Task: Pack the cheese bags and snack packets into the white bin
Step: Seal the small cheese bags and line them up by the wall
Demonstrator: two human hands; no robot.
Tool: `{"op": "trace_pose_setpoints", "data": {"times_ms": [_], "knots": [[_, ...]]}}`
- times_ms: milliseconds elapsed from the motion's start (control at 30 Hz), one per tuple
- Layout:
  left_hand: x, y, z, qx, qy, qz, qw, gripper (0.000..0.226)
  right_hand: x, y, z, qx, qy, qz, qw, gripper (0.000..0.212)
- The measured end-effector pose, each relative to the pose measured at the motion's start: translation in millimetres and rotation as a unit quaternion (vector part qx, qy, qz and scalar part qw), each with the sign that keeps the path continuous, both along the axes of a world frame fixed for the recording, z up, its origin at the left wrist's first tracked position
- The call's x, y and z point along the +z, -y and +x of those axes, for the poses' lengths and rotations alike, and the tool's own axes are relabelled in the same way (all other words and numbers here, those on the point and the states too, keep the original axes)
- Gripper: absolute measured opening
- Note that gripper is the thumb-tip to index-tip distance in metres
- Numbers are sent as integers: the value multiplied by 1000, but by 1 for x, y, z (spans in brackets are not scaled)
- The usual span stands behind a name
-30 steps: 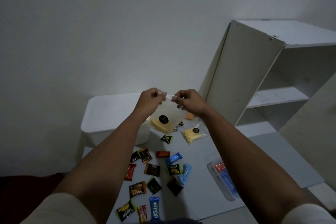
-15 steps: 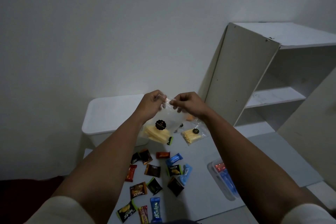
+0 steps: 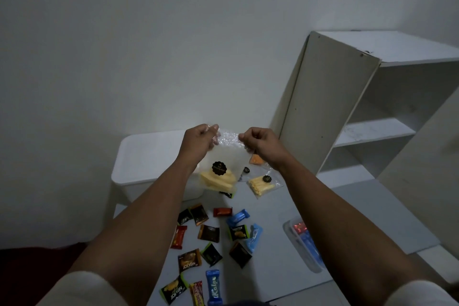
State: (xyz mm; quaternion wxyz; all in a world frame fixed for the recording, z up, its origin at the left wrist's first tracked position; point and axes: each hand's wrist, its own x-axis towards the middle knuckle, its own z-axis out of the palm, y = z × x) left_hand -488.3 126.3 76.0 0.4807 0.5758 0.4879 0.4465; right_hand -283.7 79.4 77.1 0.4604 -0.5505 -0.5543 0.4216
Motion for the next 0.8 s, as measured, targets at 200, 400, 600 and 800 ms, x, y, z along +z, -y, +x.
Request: {"op": "trace_pose_setpoints", "data": {"times_ms": [200, 400, 600, 800], "knots": [[2, -2, 1, 8, 24, -11, 1000, 29, 1, 2, 8, -5, -44, -26, 999, 26], [-5, -7, 4, 6, 17, -27, 999, 31, 1, 3, 10, -18, -43, -1, 999, 28], [-6, 0, 23, 186, -124, 25, 974, 39, -3, 0, 1, -89, 62, 70, 992, 27], [-10, 7, 32, 233, -138, 80, 959, 40, -12, 4, -4, -161, 162, 102, 968, 29]]}}
